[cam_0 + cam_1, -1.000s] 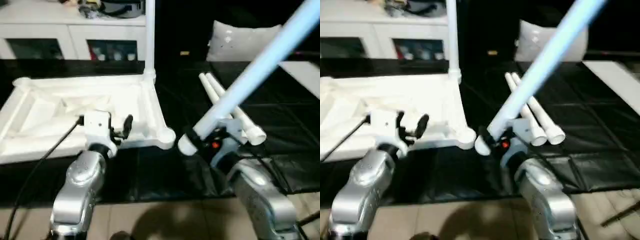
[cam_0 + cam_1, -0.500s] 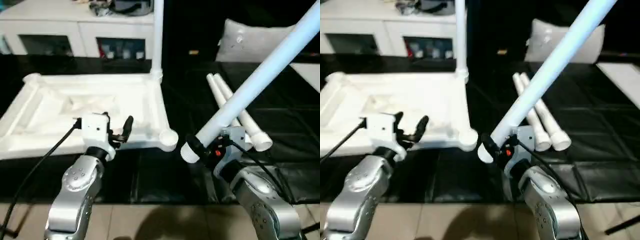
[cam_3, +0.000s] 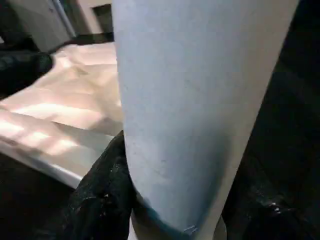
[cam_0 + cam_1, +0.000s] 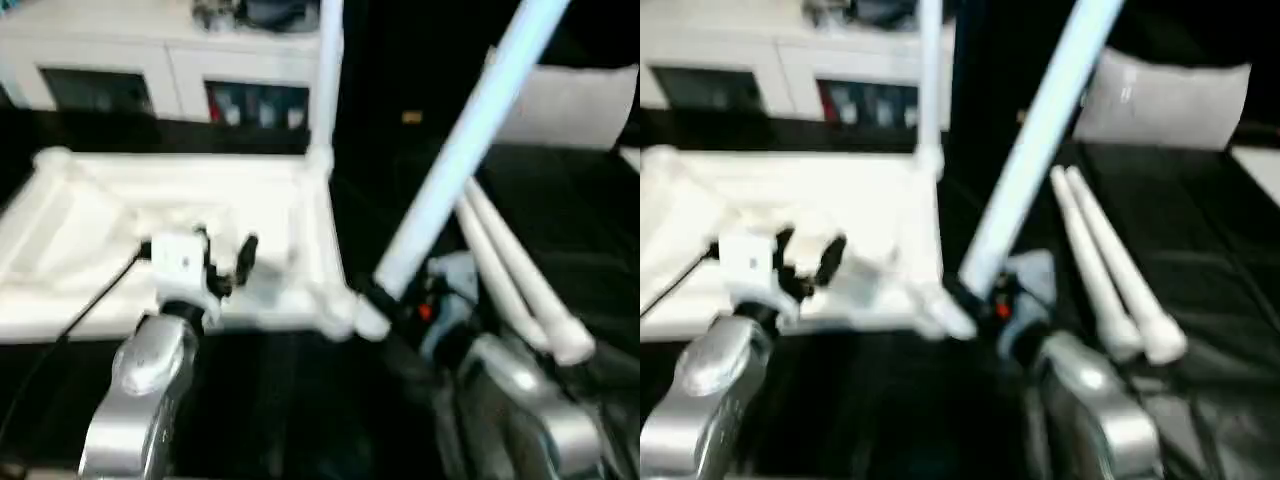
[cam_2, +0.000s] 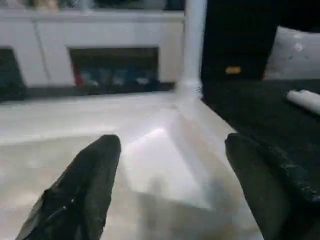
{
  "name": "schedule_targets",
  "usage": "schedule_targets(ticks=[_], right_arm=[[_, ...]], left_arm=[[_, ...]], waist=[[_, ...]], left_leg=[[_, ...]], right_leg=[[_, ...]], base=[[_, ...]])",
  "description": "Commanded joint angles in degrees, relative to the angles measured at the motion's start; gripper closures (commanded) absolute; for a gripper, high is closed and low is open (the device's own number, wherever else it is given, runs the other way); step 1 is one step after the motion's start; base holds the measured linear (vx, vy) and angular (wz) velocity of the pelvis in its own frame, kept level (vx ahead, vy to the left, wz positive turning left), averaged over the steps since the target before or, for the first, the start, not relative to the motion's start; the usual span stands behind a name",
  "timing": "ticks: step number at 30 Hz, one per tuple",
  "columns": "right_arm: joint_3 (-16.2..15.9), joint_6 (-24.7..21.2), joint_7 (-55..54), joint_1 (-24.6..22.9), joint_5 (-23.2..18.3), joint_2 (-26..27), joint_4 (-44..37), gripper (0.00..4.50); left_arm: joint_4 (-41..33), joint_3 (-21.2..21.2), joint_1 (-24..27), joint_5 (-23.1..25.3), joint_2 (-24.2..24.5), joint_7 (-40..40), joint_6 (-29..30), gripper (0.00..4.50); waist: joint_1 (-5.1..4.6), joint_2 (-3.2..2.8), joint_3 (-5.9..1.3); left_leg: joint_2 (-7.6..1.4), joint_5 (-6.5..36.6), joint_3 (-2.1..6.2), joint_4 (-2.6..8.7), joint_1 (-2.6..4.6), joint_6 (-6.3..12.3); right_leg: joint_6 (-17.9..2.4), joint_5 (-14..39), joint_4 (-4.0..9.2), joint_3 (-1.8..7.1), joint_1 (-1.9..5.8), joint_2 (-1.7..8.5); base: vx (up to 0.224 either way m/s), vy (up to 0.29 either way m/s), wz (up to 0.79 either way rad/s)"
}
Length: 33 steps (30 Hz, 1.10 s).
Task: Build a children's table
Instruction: Move to table
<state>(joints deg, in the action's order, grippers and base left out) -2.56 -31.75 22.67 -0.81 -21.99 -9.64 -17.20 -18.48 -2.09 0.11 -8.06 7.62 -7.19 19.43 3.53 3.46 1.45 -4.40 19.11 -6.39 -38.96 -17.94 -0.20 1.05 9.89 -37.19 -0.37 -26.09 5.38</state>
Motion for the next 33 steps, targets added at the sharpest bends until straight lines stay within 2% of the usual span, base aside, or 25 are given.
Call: schedule_targets(ticks=[1, 2, 3, 4, 5, 6, 9, 14, 16, 18, 19, 20, 21, 22, 23, 24, 25, 26, 27, 28, 29, 30, 31, 32, 33], right_arm=[[0.60, 1.11, 0.30, 0.54, 0.21, 0.12, -0.99, 2.59], [0.78, 1.54, 0.47, 0.82, 0.36, 0.17, -1.02, 2.59], [0.86, 1.70, 0.53, 0.95, 0.40, 0.21, -1.03, 2.59], [1.04, 2.05, 0.62, 1.25, 0.42, 0.34, -1.05, 2.59], [1.27, 2.19, 0.53, 1.49, 0.35, 0.42, -1.03, 2.59], [1.23, 2.50, 0.40, 1.58, 0.21, 0.14, -1.02, 2.59], [2.39, 2.78, 0.92, 1.53, -1.84, -0.32, -1.87, 2.59], [4.73, 3.33, 2.08, 2.75, -3.68, -0.78, -2.23, 2.60], [5.97, 4.49, 3.42, 4.10, -4.05, -1.56, -1.57, 2.60], [6.64, 5.38, 5.01, 5.01, -4.92, -1.98, -1.03, 2.60], [6.73, 5.70, 5.76, 5.36, -5.51, -2.31, -0.85, 2.60], [6.77, 5.81, 5.91, 5.51, -5.58, -2.40, -0.70, 2.60], [6.94, 8.16, 7.04, 6.70, -5.41, -2.77, 0.81, 2.60], [6.95, 9.54, 7.28, 7.00, -4.99, -2.69, 1.36, 2.60], [6.59, 9.31, 7.21, 7.36, -4.17, -3.30, 1.85, 2.60], [6.59, 9.31, 7.21, 7.36, -4.17, -3.30, 1.85, 2.60], [6.24, 6.97, 8.97, 7.95, -5.43, -4.46, 1.85, 2.60], [6.13, 6.24, 9.50, 8.17, -5.69, -4.89, 1.93, 2.60], [5.58, 5.41, 11.46, 8.76, -5.81, -6.15, 2.42, 2.60], [5.40, 5.32, 12.10, 8.98, -5.77, -6.55, 2.66, 2.60], [4.93, 5.57, 12.99, 9.46, -5.41, -7.21, 3.34, 2.60], [4.82, 5.65, 13.16, 9.64, -5.41, -7.35, 3.58, 2.60], [4.64, 5.96, 13.33, 9.80, -5.41, -7.51, 3.95, 2.60], [4.64, 5.96, 13.33, 9.80, -5.41, -7.51, 3.95, 2.60], [4.43, 6.13, 13.41, 9.93, -5.32, -7.69, 4.22, 2.60]], left_arm=[[-0.54, 0.52, 0.20, 0.30, 0.68, 0.10, -0.31, 0.67], [-0.42, 0.86, 0.12, 0.04, 0.74, -0.13, -0.70, 0.67], [-0.35, 1.00, 0.07, -0.09, 0.76, -0.27, -0.86, 0.67], [-0.13, 1.24, -0.14, -0.40, 0.93, -0.77, -1.15, 0.67], [0.13, 1.12, -0.49, -0.36, 1.47, -1.49, -1.41, 0.67], [0.24, 0.90, -0.78, -0.10, 1.93, -2.13, -1.51, 0.67], [0.14, -0.82, -1.85, -1.61, 3.66, -6.83, -0.89, 0.67], [1.00, -3.58, -3.54, -3.60, 6.40, -13.42, 0.17, 0.67], [2.86, -5.57, -5.29, -3.34, 8.77, -17.50, 0.59, 0.67], [4.49, -6.81, -6.77, -2.61, 10.46, -20.09, 0.90, 1.01], [5.26, -7.30, -7.45, -2.31, 11.27, -21.36, 0.98, 1.01], [5.59, -7.40, -7.71, -2.37, 11.59, -21.94, 1.06, 1.01], [8.10, -8.16, -9.57, -2.51, 13.82, -25.85, 1.24, 1.06], [8.77, -8.34, -9.99, -2.40, 14.35, -26.67, 1.03, 1.21], [10.15, -8.63, -10.81, -2.17, 15.23, -28.04, 0.51, 1.21], [10.15, -8.63, -10.81, -2.17, 15.23, -28.04, 0.51, 1.37], [13.47, -9.22, -12.67, -1.25, 17.12, -30.65, -1.11, 1.44], [14.69, -9.40, -13.38, -1.13, 17.71, -31.57, -1.70, 1.49], [18.98, -9.57, -15.83, -0.35, 19.28, -33.67, -3.22, 1.59], [20.62, -9.57, -16.77, -0.05, 19.79, -34.38, -3.94, 1.72], [24.33, -9.42, -18.94, 0.56, 20.93, -35.83, -5.35, 1.82], [25.51, -9.37, -19.68, 0.72, 21.33, -36.35, -5.73, 1.87], [26.70, -9.35, -20.38, 0.87, 21.67, -36.96, -6.33, 1.92], [26.70, -9.35, -20.38, 0.87, 21.67, -36.96, -6.33, 1.99], [27.69, -9.29, -20.96, 1.01, 21.90, -37.38, -6.87, 2.10]], waist=[[1.84, 0.27, -3.08], [1.22, -0.02, -2.81], [0.51, -1.04, -2.61], [0.10, -1.51, -2.45], [-0.85, -2.42, -1.95], [-1.05, -3.02, -0.99], [-2.44, -2.71, 0.08], [-3.94, -3.46, 0.24], [-4.56, -4.01, 0.56], [-5.00, -4.37, 0.67], [-4.80, -4.44, 0.82], [-4.73, -4.17, 0.93], [-4.94, -4.15, 1.03], [-5.29, -3.53, 1.07], [-6.04, -5.47, 1.29], [-4.73, -7.09, 0.65], [-1.50, -6.93, 0.95], [-1.19, -5.75, 0.40], [-0.79, -2.83, 0.81], [0.38, -2.61, -0.18], [1.26, -1.58, -1.48], [2.59, -2.68, -2.58], [2.61, -2.92, -2.86], [2.61, -2.92, -2.86], [2.63, -3.68, -2.97]], left_leg=[[-3.93, -15.59, 2.41, 1.71, -3.53, 5.41], [-3.60, -17.43, 1.71, 3.42, -3.49, 1.75], [-3.68, -16.65, 1.23, 4.66, -2.96, 0.97], [-4.06, -15.28, 1.13, 5.19, -2.54, 1.32], [-5.24, -10.15, 1.61, 6.14, -2.74, 1.93], [-6.09, 1.73, 1.50, 6.82, -1.91, 1.72], [-6.02, 19.41, 1.65, 7.34, 0.19, -1.59], [-6.89, 20.79, 2.16, 8.29, -1.07, -2.38], [-7.60, 23.95, 2.42, 8.97, -0.83, -2.25], [-9.55, 28.63, 3.06, 10.78, -1.93, -2.50], [-9.85, 29.97, 3.09, 11.29, -1.98, -2.65], [-9.39, 30.43, 2.73, 11.02, -1.47, -3.01], [-7.04, 26.23, 1.73, 8.45, 0.22, -3.63], [-5.68, 22.70, 0.99, 6.63, 1.08, -3.57], [-4.91, 19.21, -0.13, 3.65, 3.81, -2.90], [-11.64, 27.93, 2.96, 11.70, -6.49, -1.65], [-12.36, 33.59, 2.09, 13.26, -7.80, -3.89], [-11.85, 31.75, 0.90, 13.01, -1.42, 0.46], [-5.77, 15.79, 0.82, 7.12, -0.89, -3.81], [-4.75, 5.25, -0.71, 4.31, -1.16, -4.60], [-5.64, -4.67, -0.13, 6.05, -2.87, -3.96], [-6.22, -13.12, -0.10, 7.31, -2.36, -4.05], [-6.04, -16.79, -0.40, 7.38, -2.68, -3.16], [-6.04, -16.79, -0.40, 7.38, -2.68, -3.16], [-6.16, -16.13, -0.87, 7.33, -3.42, -5.12]], right_leg=[[-15.80, -35.23, 3.89, 6.03, 9.07, 9.36], [-16.95, -38.76, 3.52, 3.21, 8.10, 5.08], [-17.06, -28.90, 3.65, 1.65, 7.04, 2.35], [-17.31, -20.64, 3.86, 1.18, 6.53, 1.41], [-16.44, -4.34, 4.47, 0.57, 6.37, 1.19], [-13.81, 13.25, 6.30, 0.37, 5.25, 1.08], [-4.27, 38.67, 10.07, -1.32, 3.94, 1.45], [0.05, 38.47, 11.54, -4.05, 6.04, 2.15], [0.66, 37.04, 11.96, -5.54, 6.49, 2.00], [0.69, 31.34, 9.64, -6.08, 8.47, 2.31], [0.50, 30.61, 8.92, -5.66, 8.45, 2.27], [0.43, 32.58, 9.22, -5.24, 7.82, 2.42], [1.79, 41.86, 12.75, -6.14, 5.66, 2.94], [3.41, 47.36, 14.95, -7.59, 4.46, 2.98], [6.74, 50.18, 19.69, -13.49, 3.04, 1.85], [4.88, 27.35, -0.55, -10.56, 14.08, 2.16], [-0.29, 13.88, -2.83, -7.35, 12.95, 2.09], [-0.60, 10.66, -2.37, -2.59, 7.36, 1.51], [3.93, 43.77, 8.04, -0.43, 6.18, 6.71], [5.46, 52.82, 9.78, -0.03, 5.24, 6.68], [6.46, 48.02, 8.09, 0.81, 6.86, 5.95], [4.65, 27.12, 5.73, -0.21, 6.71, 3.71], [1.49, 7.82, 4.15, -0.63, 6.78, 2.27], [1.49, 7.82, 4.15, -0.63, 6.78, 2.27], [-4.68, -6.69, 3.17, -1.34, 7.09, 1.12]], base=[[0.020, -0.056, -0.01], [0.000, 0.000, 0.00], [0.000, 0.000, 0.00], [-0.087, -0.021, -0.01], [-0.123, 0.004, 0.00], [-0.123, 0.004, 0.00], [-0.114, -0.009, 0.06], [-0.085, -0.009, 0.02], [-0.063, -0.006, -0.02], [-0.055, -0.022, 0.00], [-0.036, -0.053, 0.08], [-0.009, -0.069, 0.12], [-0.009, -0.069, 0.12], [-0.045, -0.065, 0.09], [0.091, -0.007, -0.13], [0.091, -0.007, -0.13], [0.215, -0.002, -0.02], [0.108, -0.118, 0.00], [0.108, -0.118, 0.00], [0.014, -0.145, -0.18], [0.016, -0.121, -0.03], [0.016, -0.121, -0.03], [0.052, -0.098, 0.02], [0.000, 0.000, 0.00], [0.000, 0.000, 0.00]])
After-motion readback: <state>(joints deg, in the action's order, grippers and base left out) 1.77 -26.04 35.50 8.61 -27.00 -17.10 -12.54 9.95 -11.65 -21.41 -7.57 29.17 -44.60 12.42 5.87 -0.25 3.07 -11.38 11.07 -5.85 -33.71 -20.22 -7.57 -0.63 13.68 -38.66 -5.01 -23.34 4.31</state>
